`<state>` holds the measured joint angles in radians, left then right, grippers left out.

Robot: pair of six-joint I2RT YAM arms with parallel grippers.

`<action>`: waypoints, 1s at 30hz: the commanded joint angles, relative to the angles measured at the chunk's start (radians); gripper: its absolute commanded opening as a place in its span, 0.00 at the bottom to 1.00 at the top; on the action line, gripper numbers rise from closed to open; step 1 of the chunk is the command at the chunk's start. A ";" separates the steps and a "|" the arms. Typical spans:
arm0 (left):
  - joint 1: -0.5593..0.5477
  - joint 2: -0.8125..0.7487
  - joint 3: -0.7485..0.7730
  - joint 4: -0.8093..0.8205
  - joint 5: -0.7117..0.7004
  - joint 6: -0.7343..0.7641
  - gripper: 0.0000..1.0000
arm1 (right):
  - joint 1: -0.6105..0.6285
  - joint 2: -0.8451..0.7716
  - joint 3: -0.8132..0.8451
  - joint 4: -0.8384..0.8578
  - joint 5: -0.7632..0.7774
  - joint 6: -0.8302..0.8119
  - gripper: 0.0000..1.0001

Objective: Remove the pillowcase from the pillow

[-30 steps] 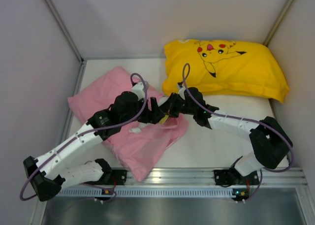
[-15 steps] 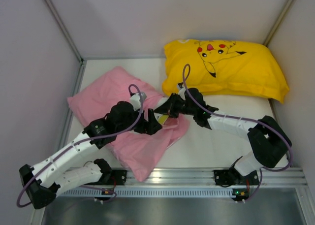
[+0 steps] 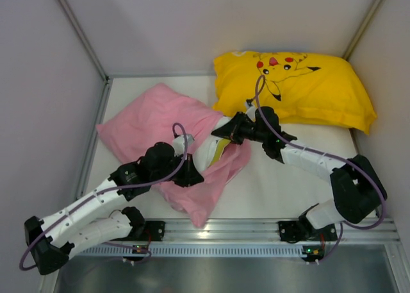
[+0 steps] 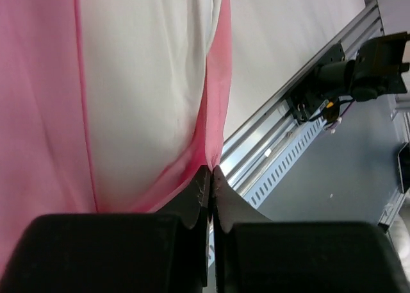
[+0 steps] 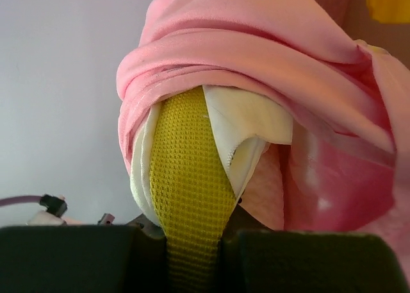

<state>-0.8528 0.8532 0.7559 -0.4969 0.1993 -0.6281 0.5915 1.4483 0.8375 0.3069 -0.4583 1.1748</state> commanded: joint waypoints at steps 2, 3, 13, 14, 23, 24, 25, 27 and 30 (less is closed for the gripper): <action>-0.006 -0.068 -0.052 0.014 0.110 -0.033 0.00 | -0.055 -0.019 0.051 0.159 0.001 0.046 0.00; -0.008 -0.075 -0.059 0.015 0.121 -0.039 0.00 | -0.068 -0.014 0.057 0.170 -0.005 0.069 0.00; -0.019 -0.123 -0.156 0.012 0.097 -0.114 0.00 | -0.176 0.012 0.071 0.455 -0.101 0.333 0.00; -0.020 -0.118 -0.156 0.011 0.095 -0.116 0.00 | -0.185 0.006 0.072 0.478 -0.108 0.345 0.00; -0.020 -0.126 -0.145 0.009 0.086 -0.114 0.00 | -0.320 -0.035 0.025 0.491 -0.164 0.372 0.00; -0.020 -0.131 -0.142 0.011 0.091 -0.111 0.00 | -0.331 -0.032 0.018 0.492 -0.169 0.370 0.00; -0.020 -0.143 -0.135 0.011 0.095 -0.110 0.00 | -0.332 -0.031 0.011 0.497 -0.174 0.368 0.00; -0.020 -0.155 -0.125 0.009 0.104 -0.105 0.00 | -0.347 -0.023 -0.020 0.517 -0.181 0.379 0.00; -0.020 -0.186 -0.116 -0.009 0.097 -0.114 0.00 | -0.380 -0.009 -0.055 0.560 -0.189 0.398 0.00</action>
<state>-0.8665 0.6994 0.6075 -0.4854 0.2718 -0.7353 0.2749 1.4773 0.7876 0.6647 -0.6788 1.5276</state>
